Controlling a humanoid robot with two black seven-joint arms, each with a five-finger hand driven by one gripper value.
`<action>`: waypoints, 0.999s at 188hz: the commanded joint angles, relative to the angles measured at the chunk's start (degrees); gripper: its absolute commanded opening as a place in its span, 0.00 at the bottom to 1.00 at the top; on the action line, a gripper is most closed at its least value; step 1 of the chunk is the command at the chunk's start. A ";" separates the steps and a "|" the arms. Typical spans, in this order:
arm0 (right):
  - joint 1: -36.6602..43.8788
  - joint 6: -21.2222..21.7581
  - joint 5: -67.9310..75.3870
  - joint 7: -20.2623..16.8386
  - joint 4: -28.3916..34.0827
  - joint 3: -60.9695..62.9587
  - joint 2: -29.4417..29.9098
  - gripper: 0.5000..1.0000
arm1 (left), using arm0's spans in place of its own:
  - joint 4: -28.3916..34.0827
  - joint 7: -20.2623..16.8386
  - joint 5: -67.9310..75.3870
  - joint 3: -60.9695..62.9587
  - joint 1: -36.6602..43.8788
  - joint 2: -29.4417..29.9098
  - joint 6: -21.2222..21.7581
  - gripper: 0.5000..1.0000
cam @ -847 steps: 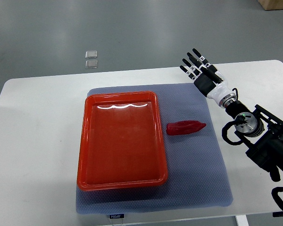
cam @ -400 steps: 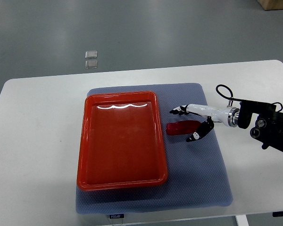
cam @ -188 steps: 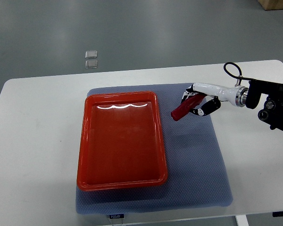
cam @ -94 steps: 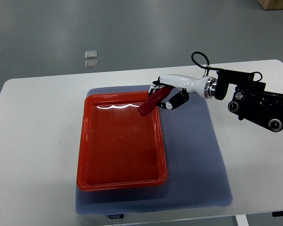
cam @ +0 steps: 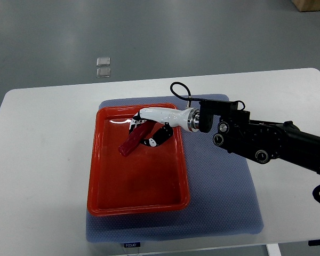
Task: Place red pepper on red tray
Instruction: 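Lower the pepper into the tray and open the right hand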
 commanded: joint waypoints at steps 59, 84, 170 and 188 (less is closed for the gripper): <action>-2.56 -3.43 -0.62 0.81 -3.19 -2.17 3.46 0.02 | 0.09 0.03 0.00 0.07 0.00 0.00 0.07 1.00; -3.35 -3.52 -0.62 1.34 -3.19 -2.17 3.46 0.36 | 0.18 -0.06 -0.09 0.07 0.00 0.00 0.07 1.00; -2.30 -3.61 0.35 1.78 -2.93 -0.41 1.79 0.78 | 0.44 0.03 -0.09 0.16 0.00 0.00 0.07 1.00; -0.63 -3.43 2.10 1.78 -2.84 2.75 0.38 0.78 | 0.53 -0.06 -0.09 0.16 0.00 0.00 0.07 1.00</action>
